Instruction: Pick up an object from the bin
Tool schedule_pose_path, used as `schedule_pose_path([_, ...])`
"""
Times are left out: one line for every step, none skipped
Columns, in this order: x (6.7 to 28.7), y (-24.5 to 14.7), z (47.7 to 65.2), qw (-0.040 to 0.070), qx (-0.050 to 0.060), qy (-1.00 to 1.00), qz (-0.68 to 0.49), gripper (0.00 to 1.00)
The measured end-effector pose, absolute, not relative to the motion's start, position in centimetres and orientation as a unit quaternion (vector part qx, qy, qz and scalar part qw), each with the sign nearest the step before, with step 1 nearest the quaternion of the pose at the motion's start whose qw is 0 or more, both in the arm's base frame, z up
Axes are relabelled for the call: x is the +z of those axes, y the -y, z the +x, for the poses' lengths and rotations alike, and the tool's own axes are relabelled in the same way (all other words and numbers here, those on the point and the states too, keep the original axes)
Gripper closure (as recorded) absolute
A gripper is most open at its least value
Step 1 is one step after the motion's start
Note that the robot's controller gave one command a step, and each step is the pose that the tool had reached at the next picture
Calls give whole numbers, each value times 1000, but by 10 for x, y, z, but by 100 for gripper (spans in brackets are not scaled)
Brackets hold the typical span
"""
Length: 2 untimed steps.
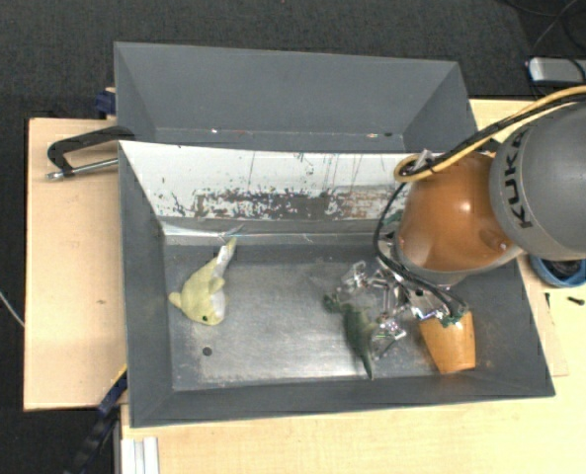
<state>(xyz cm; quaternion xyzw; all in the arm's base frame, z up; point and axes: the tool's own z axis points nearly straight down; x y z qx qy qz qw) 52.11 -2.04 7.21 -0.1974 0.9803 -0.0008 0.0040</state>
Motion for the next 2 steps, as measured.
schedule_pose_path([73, 20, 523, 7, -1, -980, -197, 100])
schedule_pose_path([226, 31, 532, 5, -2, -919, -394, 100])
